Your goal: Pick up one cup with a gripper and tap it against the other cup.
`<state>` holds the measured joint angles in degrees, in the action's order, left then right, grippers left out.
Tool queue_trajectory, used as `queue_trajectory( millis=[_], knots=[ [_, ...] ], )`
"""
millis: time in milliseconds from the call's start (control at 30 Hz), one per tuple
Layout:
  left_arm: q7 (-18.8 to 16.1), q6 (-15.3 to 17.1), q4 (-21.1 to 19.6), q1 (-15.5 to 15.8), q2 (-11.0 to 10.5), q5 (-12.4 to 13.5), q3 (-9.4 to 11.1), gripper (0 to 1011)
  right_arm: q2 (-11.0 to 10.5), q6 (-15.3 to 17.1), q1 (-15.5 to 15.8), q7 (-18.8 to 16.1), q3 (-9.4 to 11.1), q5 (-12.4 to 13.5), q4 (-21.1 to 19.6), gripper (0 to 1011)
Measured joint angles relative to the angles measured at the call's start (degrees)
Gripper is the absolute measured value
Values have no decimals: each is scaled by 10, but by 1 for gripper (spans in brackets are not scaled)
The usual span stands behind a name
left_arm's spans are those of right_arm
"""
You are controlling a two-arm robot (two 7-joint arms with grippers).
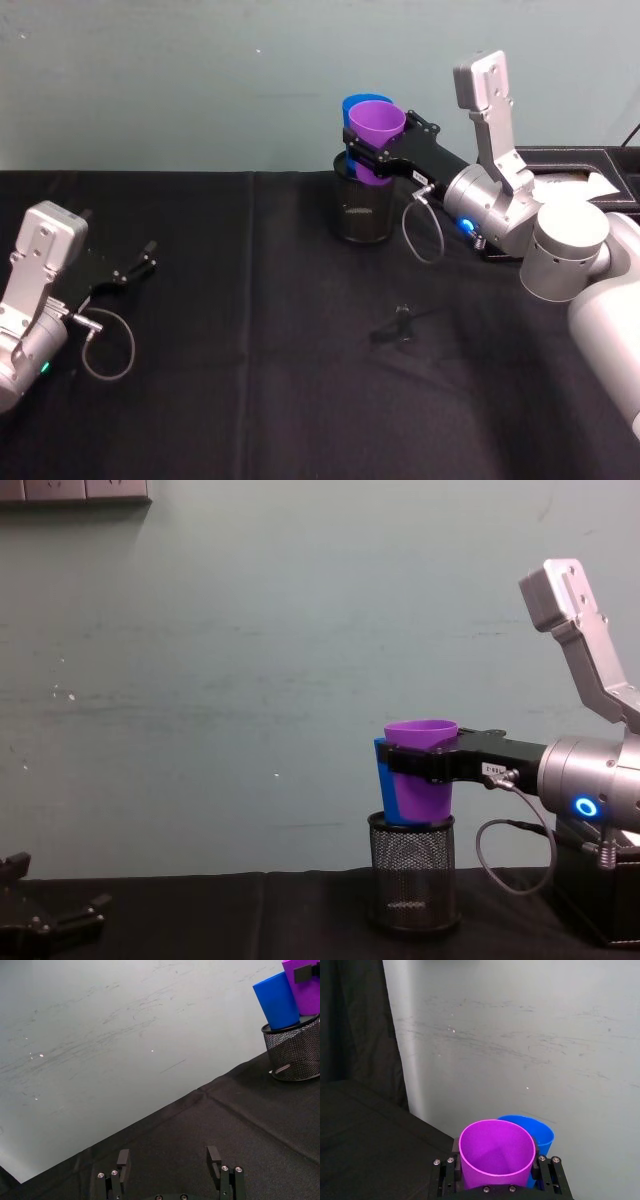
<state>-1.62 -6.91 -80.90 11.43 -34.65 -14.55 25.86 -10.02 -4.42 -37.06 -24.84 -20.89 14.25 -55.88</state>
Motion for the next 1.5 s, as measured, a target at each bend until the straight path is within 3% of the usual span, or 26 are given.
queue_trajectory(
  millis=[1100, 1267, 1500],
  knots=[
    [0, 0, 0, 0, 0, 0, 0, 1000, 0, 0, 0, 0, 0, 0, 0, 749],
    [0, 0, 0, 0, 0, 0, 0, 1000, -7, -1, 18, -5, 0, 3, -28, 749],
    [0, 0, 0, 0, 0, 0, 0, 1000, -27, 18, 72, -6, 3, 16, -105, 749]
  ],
)
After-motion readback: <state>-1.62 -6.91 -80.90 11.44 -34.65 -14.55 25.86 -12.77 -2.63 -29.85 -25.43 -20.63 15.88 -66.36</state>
